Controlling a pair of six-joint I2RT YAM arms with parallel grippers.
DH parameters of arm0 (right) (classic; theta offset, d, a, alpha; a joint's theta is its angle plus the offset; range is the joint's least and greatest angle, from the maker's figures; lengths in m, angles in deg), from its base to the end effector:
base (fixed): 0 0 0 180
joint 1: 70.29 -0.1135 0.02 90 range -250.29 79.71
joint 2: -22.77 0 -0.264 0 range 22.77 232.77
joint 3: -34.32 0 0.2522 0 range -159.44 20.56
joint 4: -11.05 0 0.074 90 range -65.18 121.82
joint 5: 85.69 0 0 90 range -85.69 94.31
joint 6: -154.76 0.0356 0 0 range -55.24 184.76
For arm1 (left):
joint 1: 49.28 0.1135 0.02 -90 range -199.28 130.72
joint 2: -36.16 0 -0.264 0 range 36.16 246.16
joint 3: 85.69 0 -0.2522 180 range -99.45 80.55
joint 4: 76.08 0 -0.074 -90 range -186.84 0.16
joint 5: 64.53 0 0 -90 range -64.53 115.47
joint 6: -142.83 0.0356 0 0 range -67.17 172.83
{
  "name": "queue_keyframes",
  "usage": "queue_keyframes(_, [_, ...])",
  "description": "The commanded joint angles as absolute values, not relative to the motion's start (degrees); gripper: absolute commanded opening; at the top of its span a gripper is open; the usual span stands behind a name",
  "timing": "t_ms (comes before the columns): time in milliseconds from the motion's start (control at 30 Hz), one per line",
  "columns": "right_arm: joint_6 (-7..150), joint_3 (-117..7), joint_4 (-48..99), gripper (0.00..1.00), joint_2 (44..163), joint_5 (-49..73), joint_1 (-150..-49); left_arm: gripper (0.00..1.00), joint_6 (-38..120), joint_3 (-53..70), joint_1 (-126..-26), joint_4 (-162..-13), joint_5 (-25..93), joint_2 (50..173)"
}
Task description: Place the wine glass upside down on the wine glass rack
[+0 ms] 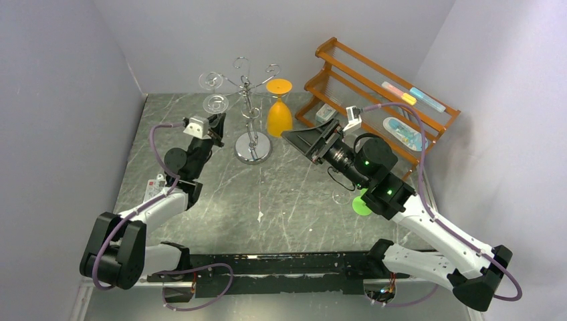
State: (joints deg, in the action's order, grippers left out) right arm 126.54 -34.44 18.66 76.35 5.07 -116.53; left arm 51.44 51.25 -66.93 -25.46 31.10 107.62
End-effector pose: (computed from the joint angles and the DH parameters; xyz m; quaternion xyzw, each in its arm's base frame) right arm 0.1486 0.1558 0.4064 0.0841 0.6535 0.6112 0.4385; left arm 0.2459 -0.0819 0.2852 0.1191 0.5456 -0.1641 0.8132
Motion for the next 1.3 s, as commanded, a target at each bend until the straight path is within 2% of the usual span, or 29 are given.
queue_keyframes(0, [126.90,-33.45,18.05,0.82,75.42,4.97,-116.61,0.06,55.22,49.35,-66.51,-22.89,34.98,107.83])
queue_keyframes(200, [126.99,-33.32,18.14,0.82,75.59,5.02,-116.71,0.17,56.34,47.87,-66.51,-27.76,35.37,109.07])
queue_keyframes(267, [126.99,-33.36,18.34,0.82,75.59,5.02,-116.68,0.24,56.11,47.81,-66.51,-28.64,35.05,109.05])
queue_keyframes(400, [126.73,-33.33,18.92,0.82,75.21,4.50,-116.70,0.45,55.07,48.34,-66.51,-29.91,33.42,108.23])
queue_keyframes(467, [126.43,-33.27,19.37,0.82,75.00,4.47,-116.70,0.51,54.45,48.91,-66.51,-30.15,32.62,107.58])
queue_keyframes(733, [123.72,-33.05,22.51,0.83,73.28,-0.44,-116.69,0.66,49.77,52.63,-66.51,-33.68,26.92,101.92])
queue_keyframes(800, [122.64,-33.05,23.91,0.84,72.63,-2.15,-116.70,0.69,46.69,51.79,-66.51,-40.59,22.16,99.47])
queue_keyframes(867, [120.42,-33.10,24.62,0.85,71.97,-4.09,-116.72,0.71,42.35,50.48,-66.51,-54.10,17.24,96.04])
queue_keyframes(967, [116.02,-33.65,29.57,0.88,71.94,-8.71,-116.57,0.76,37.83,51.38,-66.51,-63.57,16.04,92.77])
queue_keyframes(1000, [114.13,-34.06,31.11,0.88,72.10,-10.39,-116.61,0.82,37.13,51.74,-66.51,-65.42,16.77,91.74])
queue_keyframes(1033, [112.42,-34.48,32.58,0.88,72.37,-12.29,-116.59,0.95,36.58,51.58,-66.51,-68.12,17.72,90.64])
queue_keyframes(1100, [108.02,-35.69,36.04,0.89,73.26,-16.85,-116.61,0.97,35.58,49.94,-66.51,-75.88,18.27,88.26])
queue_keyframes(1267, [102.66,-40.96,48.48,0.87,80.04,-29.89,-116.46,0.97,25.99,40.74,-66.51,-100.15,10.73,82.53])
